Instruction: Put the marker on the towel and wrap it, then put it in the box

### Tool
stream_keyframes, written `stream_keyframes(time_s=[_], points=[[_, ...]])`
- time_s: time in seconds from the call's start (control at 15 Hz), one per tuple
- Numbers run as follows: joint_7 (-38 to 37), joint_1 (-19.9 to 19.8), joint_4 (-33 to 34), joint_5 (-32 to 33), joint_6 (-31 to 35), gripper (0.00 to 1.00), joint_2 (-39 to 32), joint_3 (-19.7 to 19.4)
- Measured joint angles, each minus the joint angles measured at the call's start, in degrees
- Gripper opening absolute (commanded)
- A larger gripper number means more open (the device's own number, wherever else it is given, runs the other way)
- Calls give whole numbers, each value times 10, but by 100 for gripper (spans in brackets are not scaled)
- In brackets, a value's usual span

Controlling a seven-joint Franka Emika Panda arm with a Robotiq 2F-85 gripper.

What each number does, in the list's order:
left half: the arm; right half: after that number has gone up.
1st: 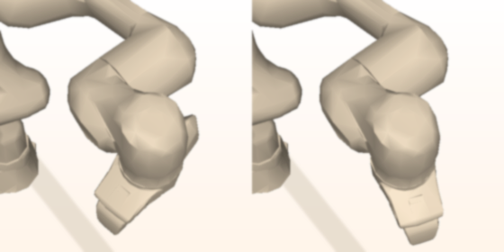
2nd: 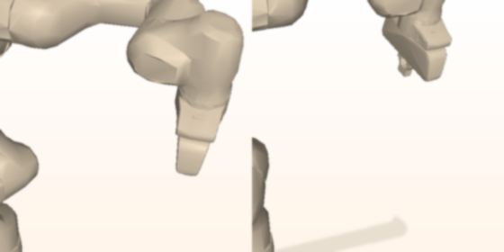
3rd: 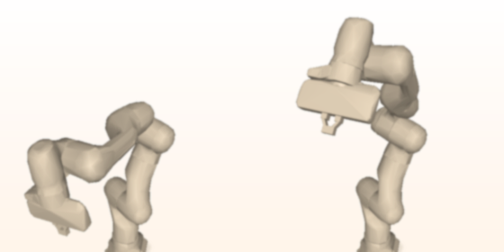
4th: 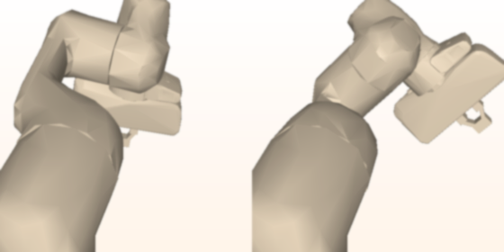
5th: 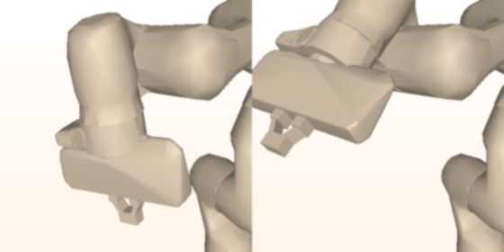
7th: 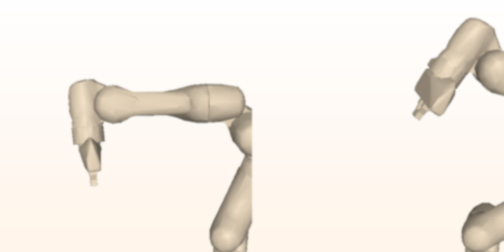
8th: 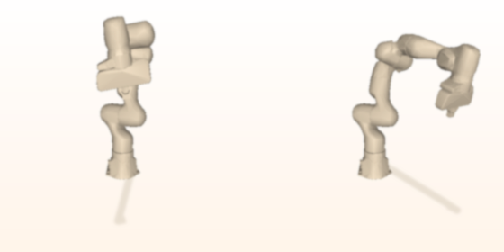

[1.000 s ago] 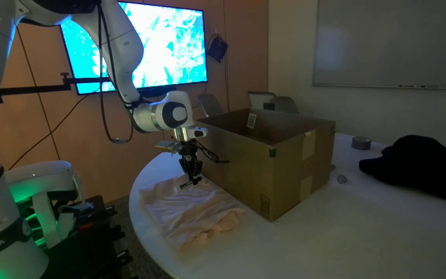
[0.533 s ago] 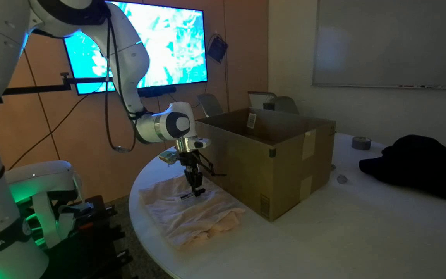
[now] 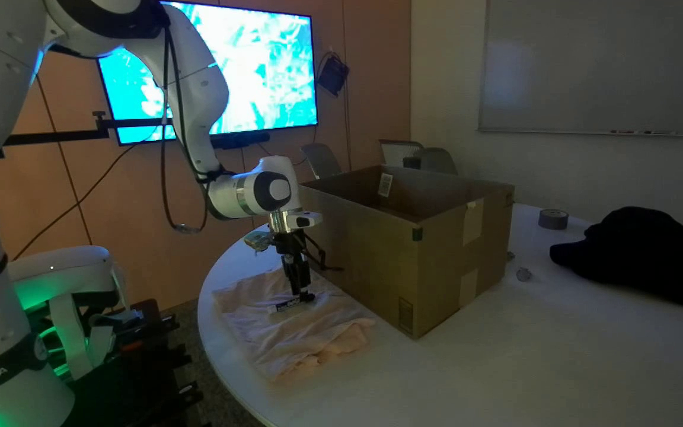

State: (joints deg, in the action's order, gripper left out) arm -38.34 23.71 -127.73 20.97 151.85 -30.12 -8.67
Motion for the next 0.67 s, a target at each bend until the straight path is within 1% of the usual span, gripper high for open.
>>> stream_keyframes(time_s=[0.07,0.33,0.47,0.67], points=[[0,0,-3,0,1,100,7,0],[1,0,-25,0,7,100,43,10],[1,0,-37,-1,28,100,54,27],[5,0,-50,-6,68,100,54,62]])
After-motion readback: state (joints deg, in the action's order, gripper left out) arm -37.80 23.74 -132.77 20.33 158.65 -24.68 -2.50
